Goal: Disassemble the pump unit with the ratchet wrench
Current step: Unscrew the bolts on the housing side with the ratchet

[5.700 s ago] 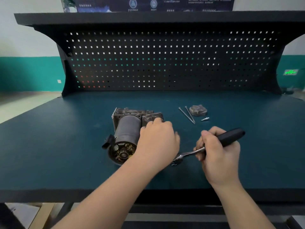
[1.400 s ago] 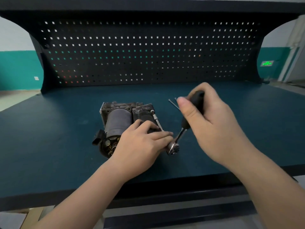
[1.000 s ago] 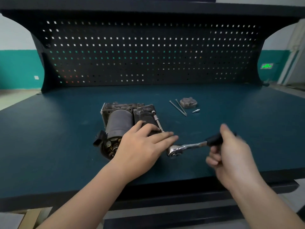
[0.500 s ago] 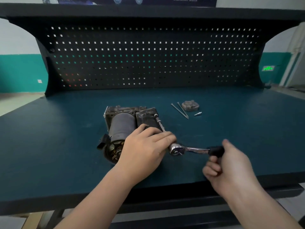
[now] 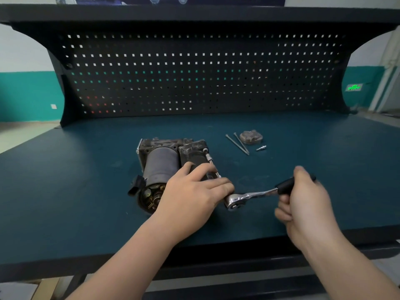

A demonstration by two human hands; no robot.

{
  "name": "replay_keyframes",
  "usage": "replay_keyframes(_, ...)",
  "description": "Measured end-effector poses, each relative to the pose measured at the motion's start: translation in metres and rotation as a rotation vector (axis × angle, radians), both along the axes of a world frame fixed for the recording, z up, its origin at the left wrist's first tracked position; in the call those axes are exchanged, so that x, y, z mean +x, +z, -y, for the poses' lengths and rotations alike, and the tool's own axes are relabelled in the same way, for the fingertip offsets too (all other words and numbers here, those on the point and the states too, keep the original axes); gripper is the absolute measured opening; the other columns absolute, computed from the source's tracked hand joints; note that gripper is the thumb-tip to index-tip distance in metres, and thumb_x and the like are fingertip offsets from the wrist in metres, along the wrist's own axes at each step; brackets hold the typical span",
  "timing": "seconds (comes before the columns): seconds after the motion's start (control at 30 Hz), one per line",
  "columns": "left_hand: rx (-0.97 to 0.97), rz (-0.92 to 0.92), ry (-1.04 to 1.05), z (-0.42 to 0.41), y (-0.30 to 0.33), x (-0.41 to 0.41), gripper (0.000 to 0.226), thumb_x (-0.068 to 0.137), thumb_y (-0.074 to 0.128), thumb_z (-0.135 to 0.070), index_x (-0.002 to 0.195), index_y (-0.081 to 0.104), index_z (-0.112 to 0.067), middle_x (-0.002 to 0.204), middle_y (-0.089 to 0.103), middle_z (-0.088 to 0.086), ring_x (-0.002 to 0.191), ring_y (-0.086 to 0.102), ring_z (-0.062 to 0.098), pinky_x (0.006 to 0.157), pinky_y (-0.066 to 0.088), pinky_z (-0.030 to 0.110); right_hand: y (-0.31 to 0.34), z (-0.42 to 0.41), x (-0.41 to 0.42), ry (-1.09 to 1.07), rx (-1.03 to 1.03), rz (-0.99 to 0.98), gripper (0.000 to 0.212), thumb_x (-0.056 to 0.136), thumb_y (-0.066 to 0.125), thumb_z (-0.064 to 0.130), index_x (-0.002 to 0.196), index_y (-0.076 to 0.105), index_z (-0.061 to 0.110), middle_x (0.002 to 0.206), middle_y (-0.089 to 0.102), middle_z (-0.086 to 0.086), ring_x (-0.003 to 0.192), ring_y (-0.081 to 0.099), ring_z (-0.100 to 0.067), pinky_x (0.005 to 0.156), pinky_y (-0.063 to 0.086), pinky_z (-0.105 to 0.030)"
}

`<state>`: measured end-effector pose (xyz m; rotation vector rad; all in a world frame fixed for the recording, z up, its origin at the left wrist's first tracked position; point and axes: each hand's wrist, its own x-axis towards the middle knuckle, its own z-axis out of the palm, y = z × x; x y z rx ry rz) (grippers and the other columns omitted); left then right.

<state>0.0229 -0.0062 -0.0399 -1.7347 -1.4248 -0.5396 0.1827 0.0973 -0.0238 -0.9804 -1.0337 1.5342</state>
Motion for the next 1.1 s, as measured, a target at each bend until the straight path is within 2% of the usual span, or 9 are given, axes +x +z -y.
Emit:
replay_keyframes(0.07, -0.008, -0.001, 0.005, 0.0, -0.001, -0.001, 0.013, 0.083, 0.071, -0.012, 0.091, 0.072, -0.022, 0.097, 0.072, -0.015, 0.093, 0.061, 0.019, 0.069, 0.05, 0.036, 0.006, 0.004, 0.0, -0.03, 0.086, 0.1, 0.03, 0.099, 0.041, 0.034, 0.074, 0.035, 0.018, 0.06, 0.039, -0.002, 0.034, 0.031, -0.008, 0.035, 0.026, -0.021)
replay_keyframes(0.23, 0.01, 0.037, -0.018, 0.001, 0.004, 0.0, 0.013, 0.084, 0.061, -0.015, 0.085, 0.073, -0.018, 0.093, 0.073, -0.012, 0.092, 0.061, 0.018, 0.067, 0.051, 0.033, 0.059, 0.038, -0.007, 0.13, 1.132, 0.53, 0.026, 0.085, 0.04, 0.052, 0.088, 0.032, 0.027, 0.059, 0.048, 0.01, 0.055, 0.052, -0.008, 0.047, 0.039, -0.022)
replay_keyframes(0.33, -0.003, 0.026, -0.039, 0.004, 0.009, 0.0, 0.014, 0.081, 0.059, -0.02, 0.078, 0.073, -0.021, 0.089, 0.071, -0.014, 0.094, 0.052, 0.017, 0.067, 0.044, 0.031, 0.072, 0.045, -0.015, 0.222, 1.44, 0.78, 0.025, 0.086, 0.029, 0.052, 0.092, 0.023, 0.028, 0.059, 0.041, 0.013, 0.057, 0.051, -0.014, 0.049, 0.035, -0.023)
replay_keyframes(0.47, -0.038, -0.025, -0.005, 0.003, 0.003, -0.001, 0.013, 0.081, 0.069, -0.011, 0.091, 0.073, -0.019, 0.1, 0.073, -0.011, 0.093, 0.065, 0.018, 0.069, 0.051, 0.035, 0.047, 0.034, -0.01, -0.006, 1.111, 0.456, 0.021, 0.093, 0.04, 0.049, 0.088, 0.034, 0.029, 0.062, 0.049, 0.011, 0.059, 0.055, -0.004, 0.053, 0.042, -0.019)
replay_keyframes(0.63, -0.016, 0.033, 0.005, 0.002, 0.002, -0.001, 0.015, 0.083, 0.068, -0.012, 0.096, 0.073, -0.017, 0.103, 0.073, -0.009, 0.096, 0.067, 0.018, 0.072, 0.053, 0.035, -0.003, 0.002, -0.002, 0.037, -0.132, -0.095, 0.029, 0.1, 0.044, 0.03, 0.074, 0.038, 0.018, 0.055, 0.034, 0.0, 0.035, 0.025, -0.008, 0.037, 0.019, -0.017)
replay_keyframes(0.7, -0.071, 0.012, 0.019, 0.004, 0.002, -0.002, 0.02, 0.088, 0.059, -0.019, 0.103, 0.073, -0.021, 0.109, 0.071, -0.011, 0.103, 0.066, 0.019, 0.075, 0.054, 0.037, -0.008, -0.003, -0.001, 0.054, -0.068, -0.018, 0.029, 0.099, 0.044, 0.032, 0.075, 0.037, 0.018, 0.057, 0.034, -0.001, 0.034, 0.026, -0.007, 0.037, 0.02, -0.016)
replay_keyframes(0.9, -0.095, -0.012, 0.035, 0.005, 0.005, -0.001, 0.017, 0.085, 0.063, -0.014, 0.098, 0.074, -0.019, 0.105, 0.073, -0.008, 0.103, 0.067, 0.02, 0.075, 0.053, 0.039, 0.03, 0.015, 0.002, 0.03, 0.985, 0.338, 0.02, 0.093, 0.044, 0.049, 0.081, 0.038, 0.034, 0.062, 0.056, 0.002, 0.057, 0.054, -0.008, 0.052, 0.041, -0.014)
replay_keyframes(1.0, -0.013, 0.022, 0.039, 0.002, 0.0, 0.003, 0.012, 0.083, 0.069, -0.01, 0.092, 0.074, -0.017, 0.099, 0.074, -0.007, 0.097, 0.068, 0.019, 0.073, 0.053, 0.037, 0.02, 0.007, 0.003, -0.027, 0.553, 0.252, 0.027, 0.097, 0.043, 0.046, 0.079, 0.04, 0.026, 0.059, 0.05, 0.0, 0.043, 0.046, -0.011, 0.044, 0.038, -0.027)
replay_keyframes(1.1, 0.017, 0.086, 0.037, 0.0, 0.001, 0.005, 0.011, 0.083, 0.069, -0.011, 0.091, 0.074, -0.017, 0.098, 0.074, -0.008, 0.096, 0.069, 0.018, 0.071, 0.053, 0.035, 0.001, 0.002, 0.007, 0.164, -0.172, -0.07, 0.034, 0.102, 0.039, 0.033, 0.075, 0.04, 0.012, 0.043, 0.038, -0.005, 0.026, 0.022, -0.007, 0.03, 0.016, -0.014)
